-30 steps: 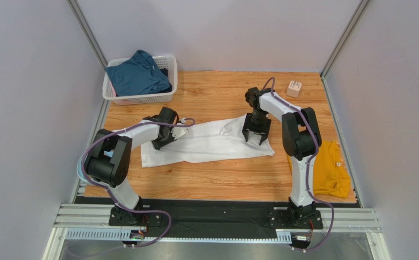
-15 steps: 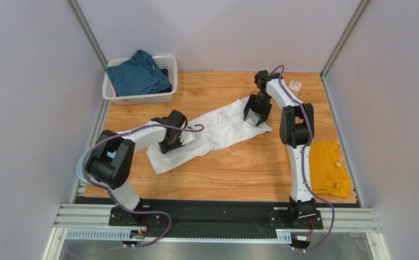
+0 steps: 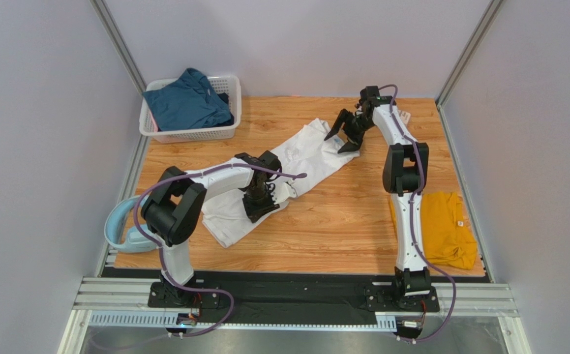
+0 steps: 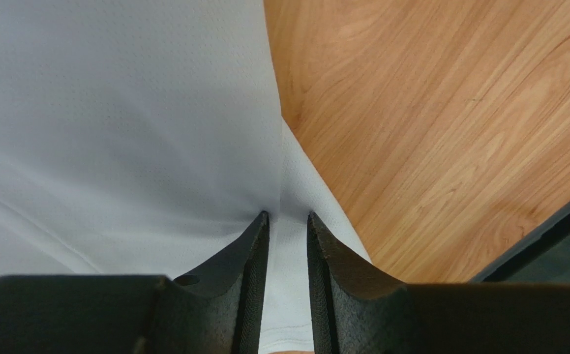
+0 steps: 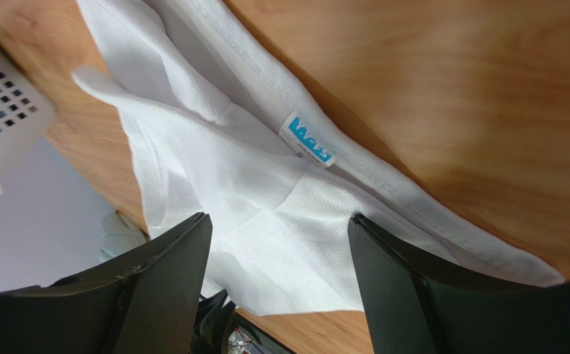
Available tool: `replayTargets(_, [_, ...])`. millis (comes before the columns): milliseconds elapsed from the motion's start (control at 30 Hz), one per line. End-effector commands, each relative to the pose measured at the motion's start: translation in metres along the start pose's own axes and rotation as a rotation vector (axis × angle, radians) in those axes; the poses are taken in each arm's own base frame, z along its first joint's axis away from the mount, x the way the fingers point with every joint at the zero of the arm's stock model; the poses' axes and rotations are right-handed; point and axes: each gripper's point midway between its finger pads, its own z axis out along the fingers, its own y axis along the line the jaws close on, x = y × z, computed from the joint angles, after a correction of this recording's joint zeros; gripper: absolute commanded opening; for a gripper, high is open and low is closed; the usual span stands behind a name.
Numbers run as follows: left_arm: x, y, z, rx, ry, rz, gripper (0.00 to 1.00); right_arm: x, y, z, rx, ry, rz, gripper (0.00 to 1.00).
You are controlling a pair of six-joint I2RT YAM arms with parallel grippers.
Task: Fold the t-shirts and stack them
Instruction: Rotate the tshirt 90 degrees
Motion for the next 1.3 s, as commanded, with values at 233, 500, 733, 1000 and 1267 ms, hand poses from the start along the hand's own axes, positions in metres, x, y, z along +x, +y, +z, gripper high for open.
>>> replayTargets(233, [-0.036,-0.039,-0.005,0.223,-0.094,-0.052,0.3,-0.058,0.064,-0.023,-0.354,-0.14,-0.128,0.87])
replayTargets(500, [-0.089,-0.119,-0.091,0.496,-0.269,0.051,0.3,-0.058,0.122,-0.1,-0.456,-0.276,-0.247,0.97])
replayTargets(733, [-0.084,-0.1,-0.156,0.338,-0.432,0.047,0.28,0.011,0.123,-0.112,-0.282,-0.233,-0.318,1.0])
replayTargets(1000, [0.018,0.035,-0.094,-0.264,-0.255,-0.071,0.26,0.111,0.091,-0.047,0.015,-0.087,-0.391,1.0])
replayTargets(1267, [0.053,0.05,-0.037,-0.266,-0.042,-0.096,0.25,0.147,0.071,0.008,0.119,0.038,-0.381,0.98])
